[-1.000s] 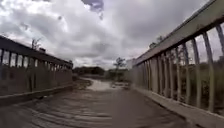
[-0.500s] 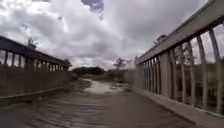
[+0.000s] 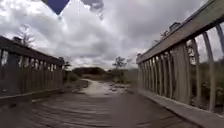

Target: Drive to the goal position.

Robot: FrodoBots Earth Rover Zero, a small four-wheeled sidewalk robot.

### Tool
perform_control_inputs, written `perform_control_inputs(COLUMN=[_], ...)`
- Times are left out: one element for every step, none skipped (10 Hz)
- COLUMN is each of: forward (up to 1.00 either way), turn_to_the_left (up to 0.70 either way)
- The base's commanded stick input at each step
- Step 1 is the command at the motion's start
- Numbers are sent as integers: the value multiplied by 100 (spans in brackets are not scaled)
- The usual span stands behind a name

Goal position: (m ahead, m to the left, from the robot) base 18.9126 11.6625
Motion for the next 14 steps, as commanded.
perform_control_inputs(forward=[69, 69, 69, 69, 69, 69, 69, 69, 69, 69, 69, 69, 69, 69], turn_to_the_left=[1, 1, 1, 1, 1, 1, 1, 1, 1, 1, 1, 1, 1, 1])
